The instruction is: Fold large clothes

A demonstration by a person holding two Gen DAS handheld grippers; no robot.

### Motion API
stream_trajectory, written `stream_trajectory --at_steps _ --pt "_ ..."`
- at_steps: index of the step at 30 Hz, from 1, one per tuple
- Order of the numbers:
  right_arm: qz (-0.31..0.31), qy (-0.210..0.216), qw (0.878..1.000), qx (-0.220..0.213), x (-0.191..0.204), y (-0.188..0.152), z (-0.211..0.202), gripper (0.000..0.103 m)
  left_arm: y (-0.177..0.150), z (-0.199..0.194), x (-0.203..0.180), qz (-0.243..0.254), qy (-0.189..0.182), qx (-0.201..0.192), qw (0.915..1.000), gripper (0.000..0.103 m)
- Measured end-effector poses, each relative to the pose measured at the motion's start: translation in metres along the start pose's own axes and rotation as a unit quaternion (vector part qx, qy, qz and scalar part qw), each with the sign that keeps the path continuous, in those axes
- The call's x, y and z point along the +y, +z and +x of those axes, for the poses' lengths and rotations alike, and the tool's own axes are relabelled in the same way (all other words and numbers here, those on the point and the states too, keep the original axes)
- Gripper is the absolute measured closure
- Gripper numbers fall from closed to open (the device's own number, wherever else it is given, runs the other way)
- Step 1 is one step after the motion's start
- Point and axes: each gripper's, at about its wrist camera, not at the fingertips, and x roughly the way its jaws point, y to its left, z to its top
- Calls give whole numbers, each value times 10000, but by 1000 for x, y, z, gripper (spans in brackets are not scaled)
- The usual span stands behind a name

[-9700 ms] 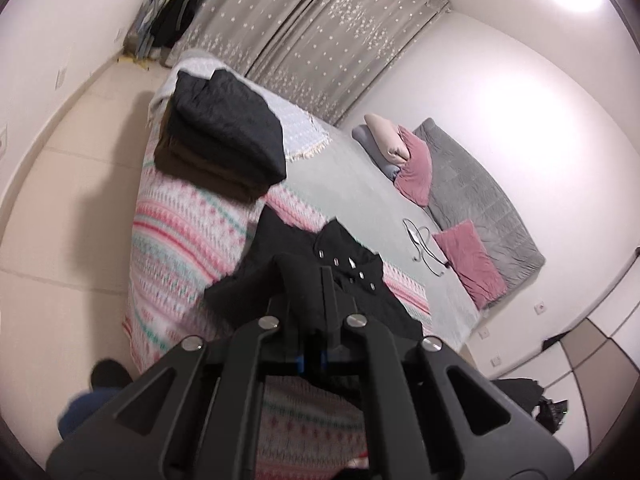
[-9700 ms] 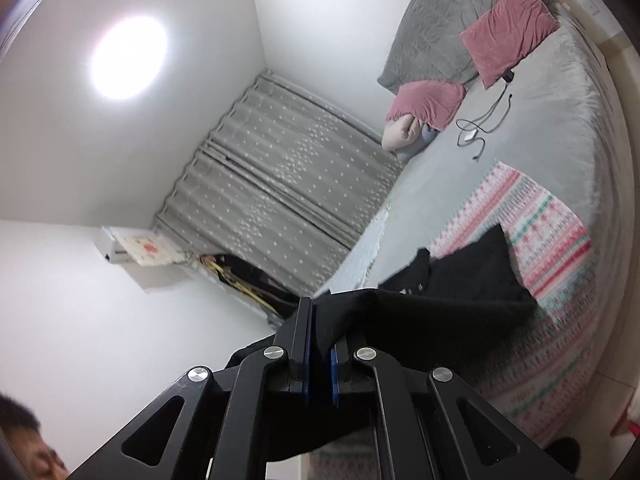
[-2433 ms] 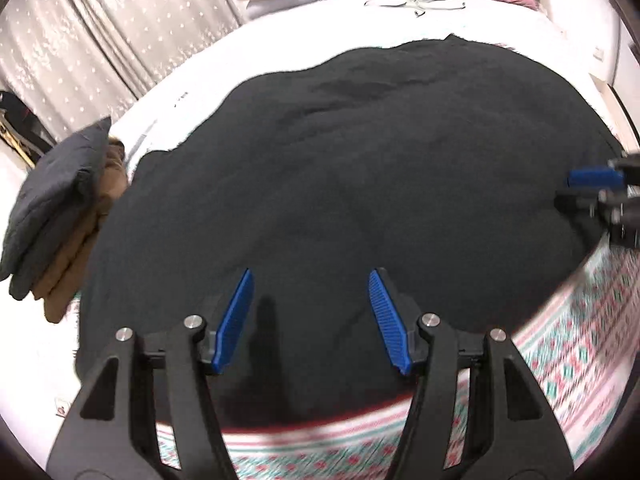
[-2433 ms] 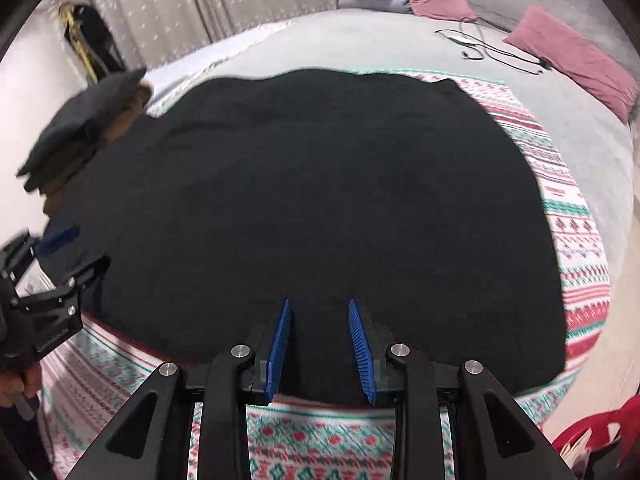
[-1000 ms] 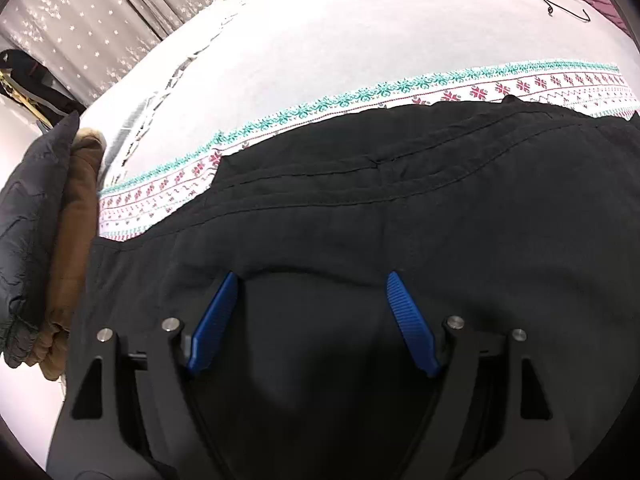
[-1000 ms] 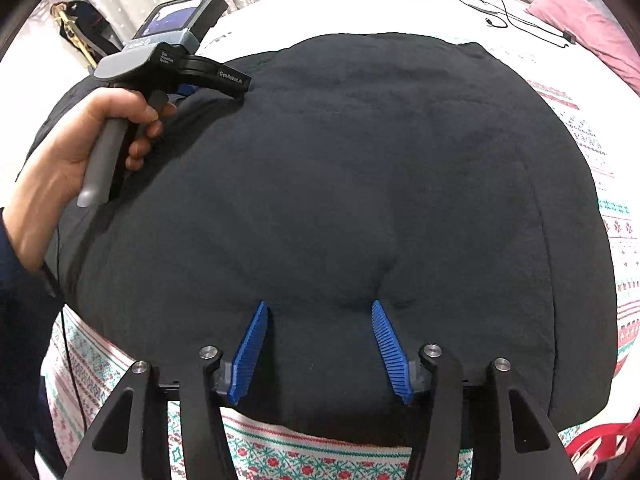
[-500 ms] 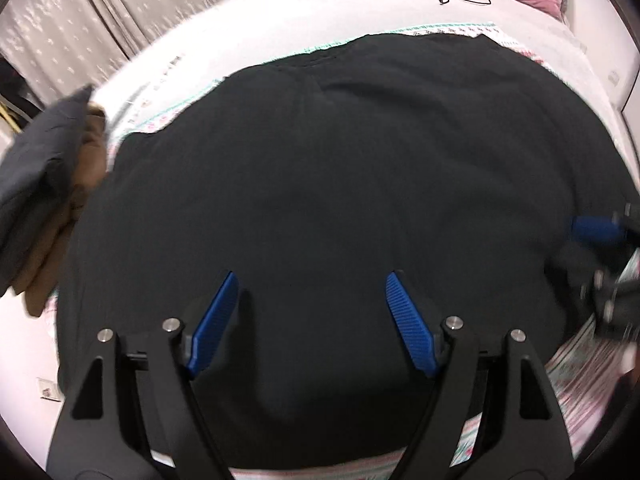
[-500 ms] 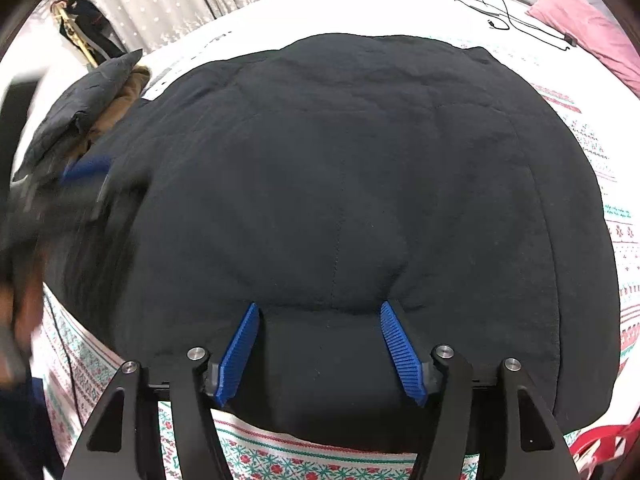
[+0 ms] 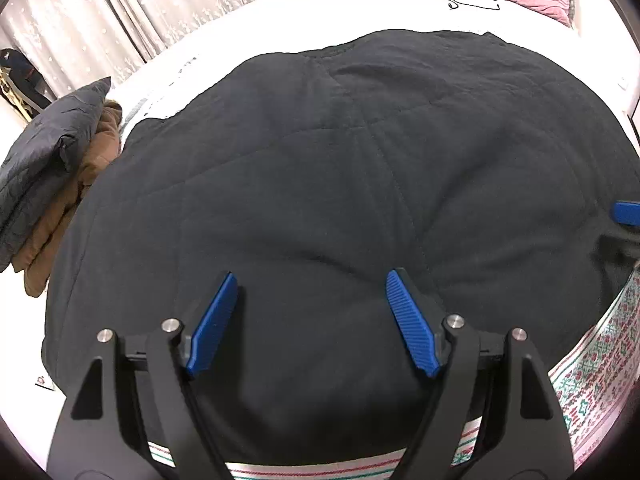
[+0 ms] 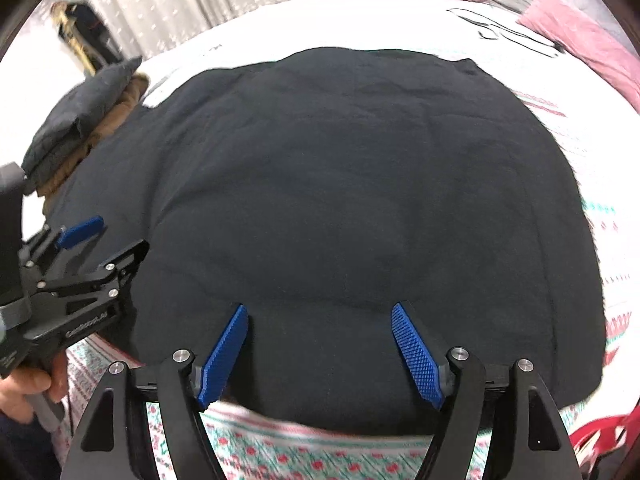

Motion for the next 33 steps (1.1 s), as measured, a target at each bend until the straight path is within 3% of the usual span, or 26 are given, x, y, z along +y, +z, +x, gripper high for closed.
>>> stream_trajectory --at_steps 4,7,13,15,19,24,29,33 --pt "829 335 9958 -204 -48 -15 -27 27 -1 1 -1 -30 28 -15 10000 25" --pt "1492 835 9849 -266 -85 -33 -41 27 -2 0 -1 -75 -11 -2 10000 25" --pt "2017 1438 9686 206 -112 -67 -34 27 -1 2 3 -128 -115 56 9998 25" --pt "2199 1419 9648 255 -116 -73 -27 27 -2 3 4 -186 -136 59 9997 25" --pt "2413 1331 9611 -172 -122 -67 -29 27 -3 3 3 -203 -130 40 9997 25" --pt "2932 1490 9436 -382 -123 -66 -12 27 -4 3 4 -234 -175 30 9996 25" --pt "3025 1330 9401 -839 -107 -65 -10 27 -4 4 5 -265 -184 51 9995 25" --pt "3083 1577 9301 -1222 -105 -66 -24 27 -4 4 6 -269 -203 51 9994 25"
